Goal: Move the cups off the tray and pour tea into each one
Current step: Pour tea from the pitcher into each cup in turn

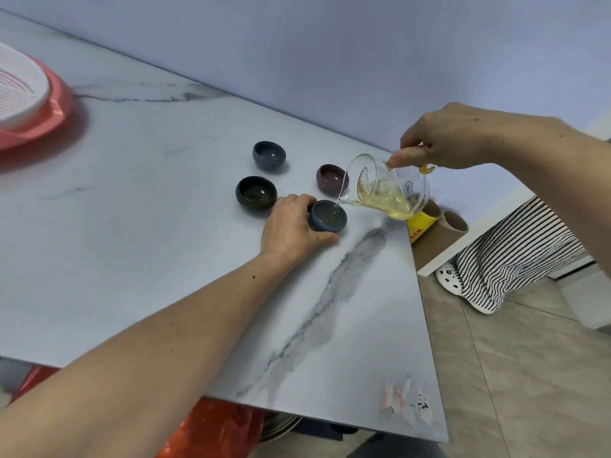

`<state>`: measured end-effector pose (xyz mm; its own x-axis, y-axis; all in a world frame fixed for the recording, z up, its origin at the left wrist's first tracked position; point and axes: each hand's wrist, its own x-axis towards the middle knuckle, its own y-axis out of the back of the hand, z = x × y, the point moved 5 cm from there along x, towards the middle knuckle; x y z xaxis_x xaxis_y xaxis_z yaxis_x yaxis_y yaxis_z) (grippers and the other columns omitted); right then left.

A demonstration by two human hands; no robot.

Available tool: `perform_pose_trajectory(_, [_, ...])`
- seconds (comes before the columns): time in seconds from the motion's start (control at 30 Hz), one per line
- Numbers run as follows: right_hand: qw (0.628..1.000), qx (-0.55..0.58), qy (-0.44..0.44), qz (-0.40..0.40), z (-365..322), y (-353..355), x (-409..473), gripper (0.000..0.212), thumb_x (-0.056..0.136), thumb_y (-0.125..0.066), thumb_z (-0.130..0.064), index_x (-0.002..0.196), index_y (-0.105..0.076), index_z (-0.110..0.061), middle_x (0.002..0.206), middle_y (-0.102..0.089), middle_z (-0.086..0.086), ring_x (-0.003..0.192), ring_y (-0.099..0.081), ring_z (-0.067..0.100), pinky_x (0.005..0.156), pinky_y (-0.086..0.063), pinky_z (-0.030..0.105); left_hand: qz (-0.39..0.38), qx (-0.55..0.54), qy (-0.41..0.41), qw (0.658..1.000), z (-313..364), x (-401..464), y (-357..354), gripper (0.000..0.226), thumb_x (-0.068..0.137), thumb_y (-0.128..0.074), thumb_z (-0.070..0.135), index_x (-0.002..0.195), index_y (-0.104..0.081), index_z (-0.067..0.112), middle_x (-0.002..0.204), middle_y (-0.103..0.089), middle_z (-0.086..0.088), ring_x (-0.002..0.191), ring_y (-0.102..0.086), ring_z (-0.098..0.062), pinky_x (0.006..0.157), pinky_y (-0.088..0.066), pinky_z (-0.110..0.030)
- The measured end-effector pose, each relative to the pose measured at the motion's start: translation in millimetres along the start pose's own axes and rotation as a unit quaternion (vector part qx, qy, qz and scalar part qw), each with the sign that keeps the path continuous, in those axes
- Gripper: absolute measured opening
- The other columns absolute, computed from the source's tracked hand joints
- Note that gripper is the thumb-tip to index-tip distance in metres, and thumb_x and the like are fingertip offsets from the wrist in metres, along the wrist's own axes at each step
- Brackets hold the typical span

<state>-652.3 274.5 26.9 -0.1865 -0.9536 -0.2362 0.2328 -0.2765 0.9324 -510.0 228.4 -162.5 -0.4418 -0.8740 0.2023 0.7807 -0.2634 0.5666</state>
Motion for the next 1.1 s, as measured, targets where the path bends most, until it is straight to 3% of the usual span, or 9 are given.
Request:
perform_pose_trajectory(0.1, [0.998,0.062,-0.019,-0.004,9.5,-9.4,-5.7,0.041,0.088,-0.049,-0.057,0.074,-0.062,-0.021,0.065,-0.058,-0.006,0.066,-0.052,0.008,0.056,-0.037,0.025,-0.007,0.005,-0.002,1.000,1.4,-0.6,1.0,0.067,0.052,-0.085,0.048,0.108,-0.064,0.018,0.103,-0.064,-0.003,0.101,-0.053,-0.022,0.080,-0.043,-0.029])
perform_pose_trajectory(0.33, [0.971,0.236,-0.036,0.024,36.0,-33.3,-18.5,0.039,0.091,-0.049,-0.052,0.065,-0.061,-0.024,0.066,-0.061,0.005,0.059,-0.052,0.018,0.060,-0.043,0.030,-0.022,-0.002,0.013,1.000,5.0,-1.1,5.0,0.079,0.052,-0.088,0.044,0.119,-0.058,0.014,0.114,-0.059,-0.005,0.108,-0.053,-0.021,0.089,-0.045,-0.030])
perform_pose_trajectory(0.5, [0.949,0.308,-0.046,0.058,51.5,-37.5,-17.1,0.044,0.091,-0.049,-0.051,0.068,-0.061,-0.016,0.067,-0.061,0.009,0.061,-0.050,0.020,0.064,-0.043,0.035,-0.044,-0.007,-0.006,0.999,16.0,-0.9,16.2,0.078,0.060,-0.086,0.040,0.126,-0.054,0.014,0.122,-0.056,-0.004,0.114,-0.052,-0.019,0.091,-0.039,-0.024])
perform_pose_trajectory(0.77, [0.946,0.297,-0.079,0.101,65.9,-28.0,4.3,0.044,0.091,-0.050,-0.052,0.070,-0.062,-0.015,0.066,-0.062,0.006,0.060,-0.052,0.018,0.059,-0.041,0.031,-0.021,-0.012,-0.031,0.999,37.8,55.4,47.3,0.067,0.073,-0.077,0.044,0.130,-0.054,0.016,0.125,-0.060,-0.002,0.119,-0.053,-0.016,0.097,-0.037,-0.024])
perform_pose_trajectory(0.93, [0.956,0.265,-0.083,0.097,68.6,-27.8,30.0,0.039,0.092,-0.051,-0.050,0.086,-0.066,-0.015,0.067,-0.059,-0.006,0.063,-0.054,0.011,0.055,-0.038,0.024,-0.092,0.002,-0.002,0.996,29.3,93.6,27.3,0.075,0.074,-0.078,0.034,0.138,-0.045,0.012,0.134,-0.057,-0.005,0.123,-0.053,-0.019,0.103,-0.043,-0.033])
perform_pose_trajectory(1.1, [0.967,0.229,-0.065,0.085,70.0,-31.1,56.2,0.040,0.088,-0.054,-0.053,0.087,-0.069,-0.016,0.082,-0.067,0.000,0.067,-0.056,0.008,0.056,-0.039,0.023,-0.141,0.037,0.013,0.989,19.8,107.9,3.9,0.083,0.066,-0.085,0.030,0.137,-0.045,0.010,0.135,-0.055,-0.008,0.125,-0.052,-0.022,0.104,-0.044,-0.038])
